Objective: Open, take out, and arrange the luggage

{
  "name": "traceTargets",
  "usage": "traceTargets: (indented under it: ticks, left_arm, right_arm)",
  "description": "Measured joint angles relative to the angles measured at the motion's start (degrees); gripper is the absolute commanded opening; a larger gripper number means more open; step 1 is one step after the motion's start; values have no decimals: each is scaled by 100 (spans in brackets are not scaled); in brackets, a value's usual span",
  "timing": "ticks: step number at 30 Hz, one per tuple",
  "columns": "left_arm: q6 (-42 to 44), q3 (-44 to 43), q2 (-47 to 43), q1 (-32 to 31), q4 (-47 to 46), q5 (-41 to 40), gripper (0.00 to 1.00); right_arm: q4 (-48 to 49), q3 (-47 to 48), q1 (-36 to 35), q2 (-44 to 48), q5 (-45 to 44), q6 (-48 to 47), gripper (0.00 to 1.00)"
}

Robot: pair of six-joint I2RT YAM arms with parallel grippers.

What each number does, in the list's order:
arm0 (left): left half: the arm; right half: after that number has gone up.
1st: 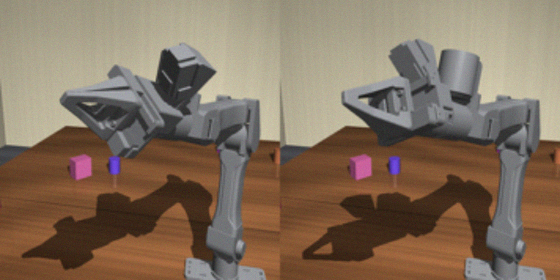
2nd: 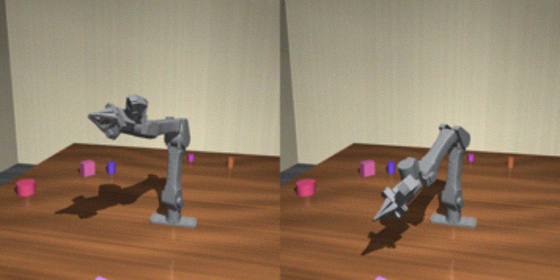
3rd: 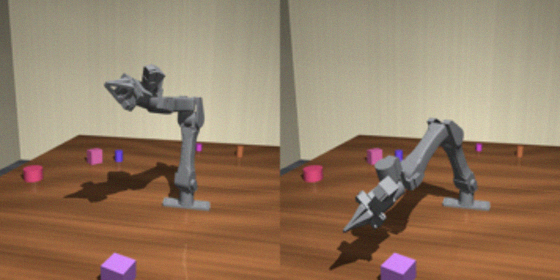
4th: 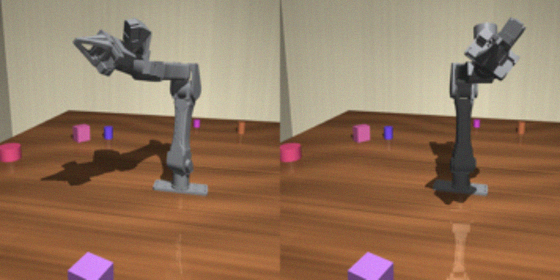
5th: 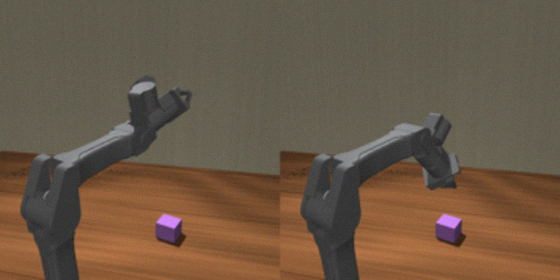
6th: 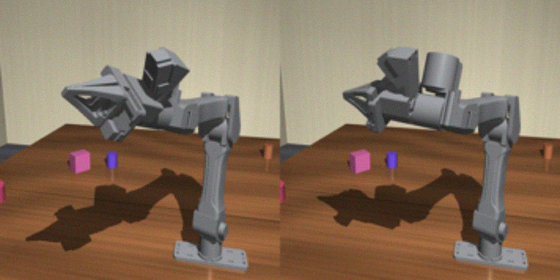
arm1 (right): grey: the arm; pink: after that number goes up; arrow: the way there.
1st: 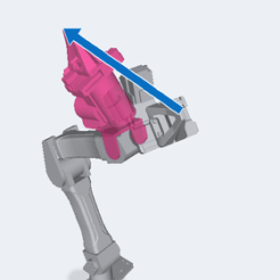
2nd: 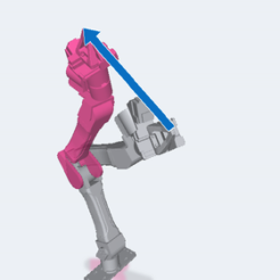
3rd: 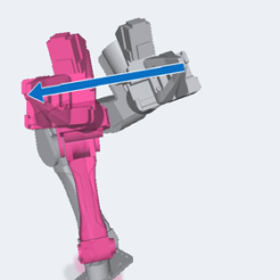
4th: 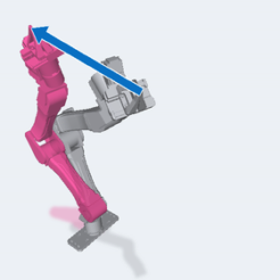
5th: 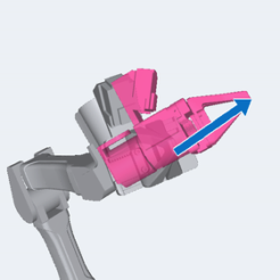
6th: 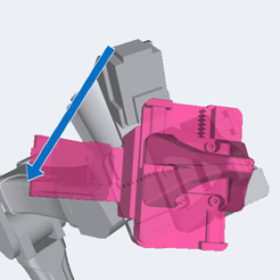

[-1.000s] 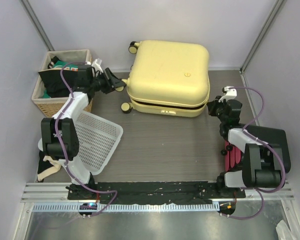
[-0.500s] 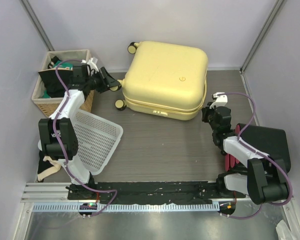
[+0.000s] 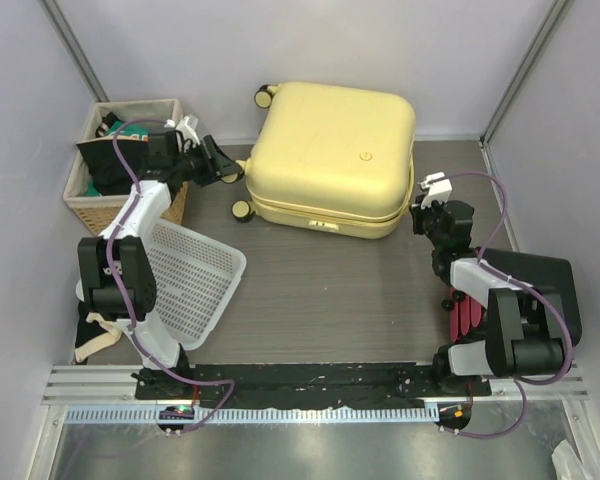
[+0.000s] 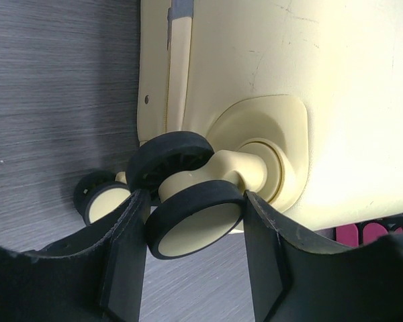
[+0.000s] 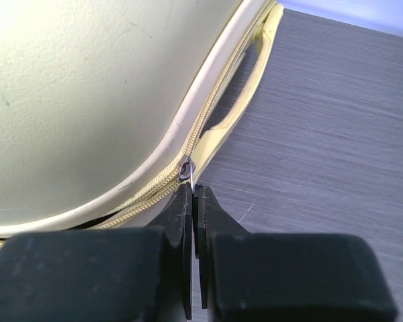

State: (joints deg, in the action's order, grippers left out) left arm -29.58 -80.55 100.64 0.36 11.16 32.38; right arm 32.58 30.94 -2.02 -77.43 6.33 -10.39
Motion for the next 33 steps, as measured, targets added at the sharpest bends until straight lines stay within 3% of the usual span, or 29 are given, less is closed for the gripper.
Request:
traceTargets:
  ticks: [6, 11, 18, 33]
  left_arm:
    - [37, 2, 0, -57, 0, -46, 0]
    - [55, 2, 0, -63, -2, -74, 0]
    - [177, 2, 0, -63, 0, -105, 0]
    - [308, 42, -55, -63, -13, -186, 0]
  right_arm:
    - [-308, 693, 459, -603, 844, -76, 1]
    - [-553, 1582, 557, -1392, 1014, -164, 1]
    - [-717, 2789, 592, -2428, 975, -197, 1]
    - [-1222, 6341, 616, -5036, 367, -192, 1]
